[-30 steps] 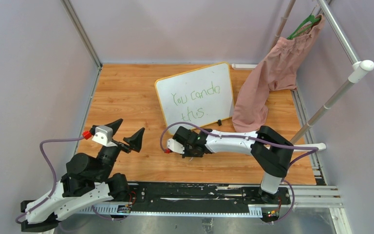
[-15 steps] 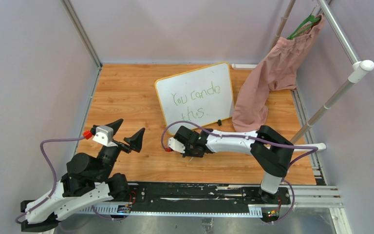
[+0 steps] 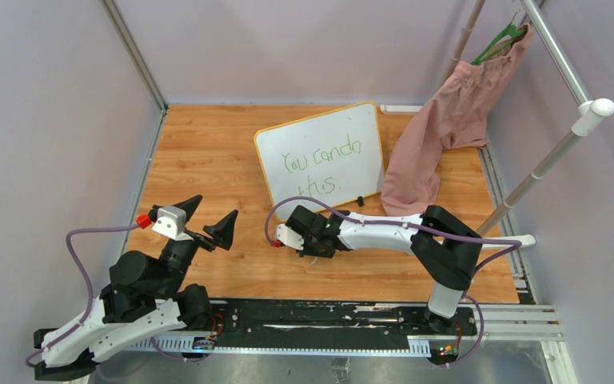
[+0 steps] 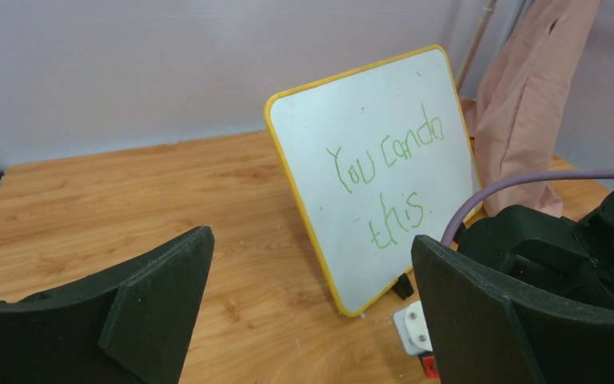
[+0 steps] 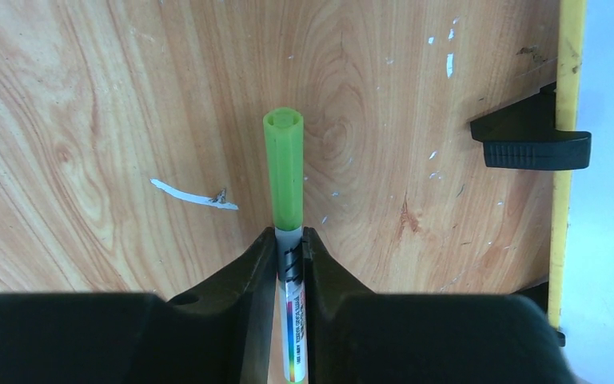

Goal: Write a sentence on the whiteboard
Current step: Place the whiteboard marker at the center of the board.

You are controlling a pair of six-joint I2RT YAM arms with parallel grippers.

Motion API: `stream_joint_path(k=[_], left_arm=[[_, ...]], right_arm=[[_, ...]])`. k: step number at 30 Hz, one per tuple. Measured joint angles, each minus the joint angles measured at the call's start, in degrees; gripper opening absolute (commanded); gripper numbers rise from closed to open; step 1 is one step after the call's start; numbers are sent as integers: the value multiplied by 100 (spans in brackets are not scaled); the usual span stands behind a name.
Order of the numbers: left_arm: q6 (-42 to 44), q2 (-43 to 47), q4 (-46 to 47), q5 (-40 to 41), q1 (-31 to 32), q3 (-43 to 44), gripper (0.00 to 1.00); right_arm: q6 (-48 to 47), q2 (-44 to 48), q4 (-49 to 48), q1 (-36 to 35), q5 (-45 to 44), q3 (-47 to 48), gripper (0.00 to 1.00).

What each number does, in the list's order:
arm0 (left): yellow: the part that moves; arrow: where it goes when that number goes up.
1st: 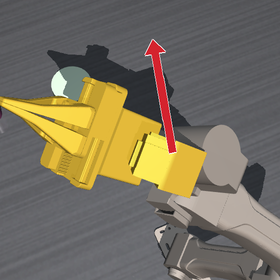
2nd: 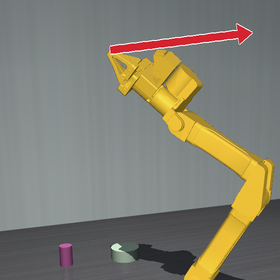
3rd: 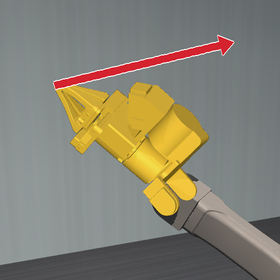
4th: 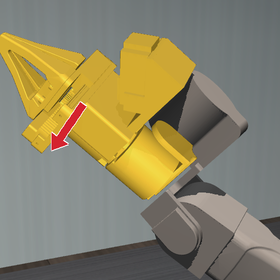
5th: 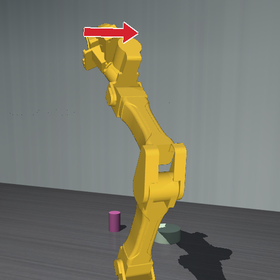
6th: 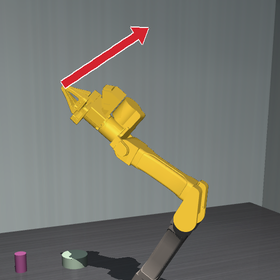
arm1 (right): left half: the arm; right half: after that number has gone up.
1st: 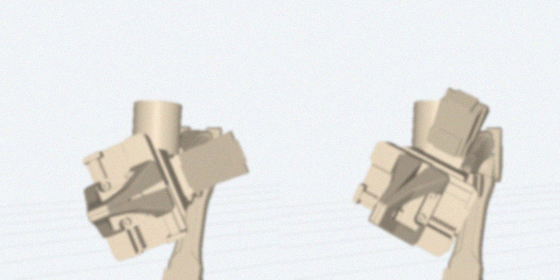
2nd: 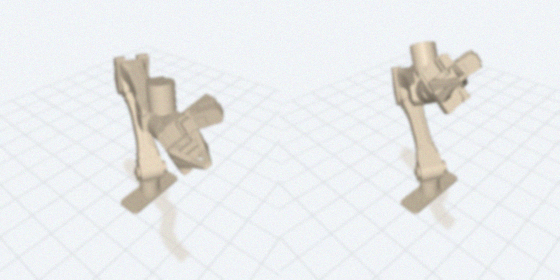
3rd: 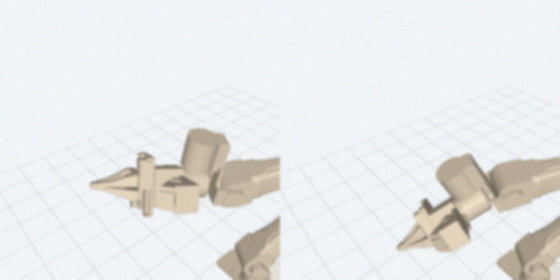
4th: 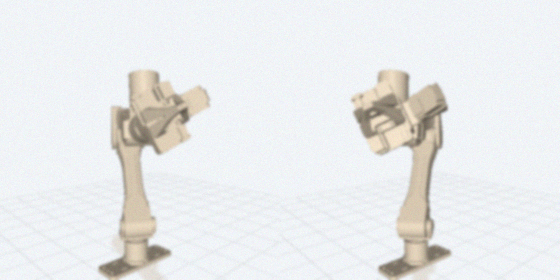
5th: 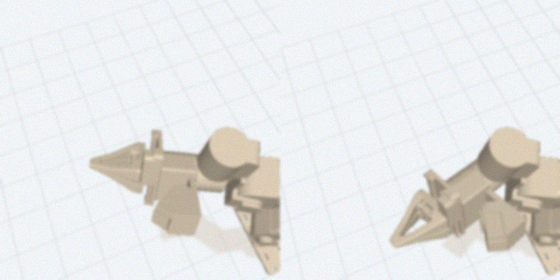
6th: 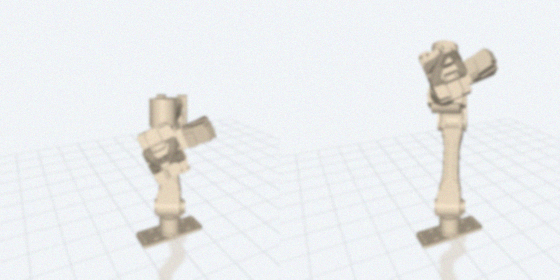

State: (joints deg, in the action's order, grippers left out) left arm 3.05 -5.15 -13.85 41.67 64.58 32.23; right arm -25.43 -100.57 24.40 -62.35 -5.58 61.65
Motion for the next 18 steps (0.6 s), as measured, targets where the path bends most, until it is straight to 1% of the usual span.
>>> stream_joint_path(k=[8, 18], left_arm=[[0, 0, 0, 0, 0, 0, 100], [0, -70, -2, -4, 0, 0, 100]], right_arm=[[26, -22, 2, 2, 7, 20, 26], [37, -22, -4, 4, 13, 20, 26]])
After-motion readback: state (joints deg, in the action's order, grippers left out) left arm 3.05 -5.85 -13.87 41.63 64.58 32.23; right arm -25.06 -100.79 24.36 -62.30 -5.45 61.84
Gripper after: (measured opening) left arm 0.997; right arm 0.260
